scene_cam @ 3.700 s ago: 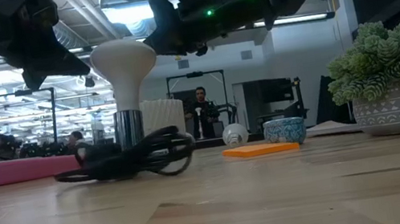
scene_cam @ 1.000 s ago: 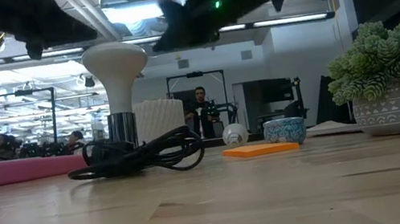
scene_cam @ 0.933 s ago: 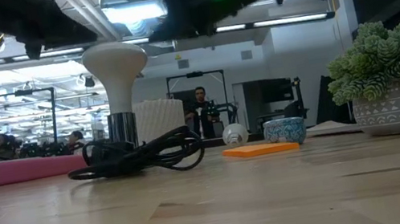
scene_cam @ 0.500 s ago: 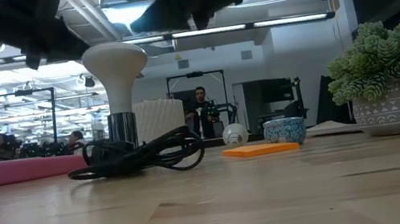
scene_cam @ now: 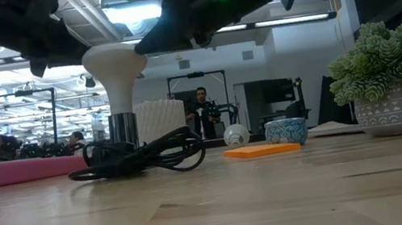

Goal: Screw lightbulb
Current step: Remove the light bulb from the silver lamp

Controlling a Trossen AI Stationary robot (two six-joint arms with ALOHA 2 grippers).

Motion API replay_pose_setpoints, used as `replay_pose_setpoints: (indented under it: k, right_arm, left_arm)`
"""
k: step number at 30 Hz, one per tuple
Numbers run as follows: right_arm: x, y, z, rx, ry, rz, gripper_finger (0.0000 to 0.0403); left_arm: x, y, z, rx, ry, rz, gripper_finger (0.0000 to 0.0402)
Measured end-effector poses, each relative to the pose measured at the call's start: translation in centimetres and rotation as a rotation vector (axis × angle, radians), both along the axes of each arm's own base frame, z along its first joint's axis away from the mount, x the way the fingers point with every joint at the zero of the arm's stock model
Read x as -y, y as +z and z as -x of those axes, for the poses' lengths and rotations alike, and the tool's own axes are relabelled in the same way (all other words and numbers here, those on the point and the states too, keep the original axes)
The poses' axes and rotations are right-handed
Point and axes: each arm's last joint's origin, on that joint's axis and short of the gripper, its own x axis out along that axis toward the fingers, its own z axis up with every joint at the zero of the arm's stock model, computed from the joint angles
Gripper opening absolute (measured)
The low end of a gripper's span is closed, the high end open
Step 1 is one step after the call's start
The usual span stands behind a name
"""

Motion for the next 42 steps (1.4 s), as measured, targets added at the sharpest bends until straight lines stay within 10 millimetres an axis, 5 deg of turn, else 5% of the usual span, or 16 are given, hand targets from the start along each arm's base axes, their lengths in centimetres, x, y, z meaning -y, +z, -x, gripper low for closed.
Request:
replay_pose_setpoints:
  k: [18, 31, 36, 42]
  right_arm:
    - [2.6, -0.2, 0.0, -0.029, -0.168, 0.035, 0.0019]
    - [5.8, -0.1, 0.0, -0.011, -0.225, 0.030, 0.0019]
    - [5.7, 1.6, 0.4, 0.028, -0.214, 0.038, 0.0019]
    - [3.4, 4.6, 1.7, 0.053, -0.141, 0.048, 0.0019]
  left_arm:
    - [1.8, -0.2, -0.6, 0.037, -0.114, 0.095, 0.0000]
    - [2.4, 0.6, -0.8, 0.102, -0.145, -0.007, 0.0000]
    - [2.1, 1.5, -0.8, 0.131, -0.050, -0.130, 0.0000]
    - [1.5, 2.3, 0.1, 0.121, 0.104, -0.226, 0.0000]
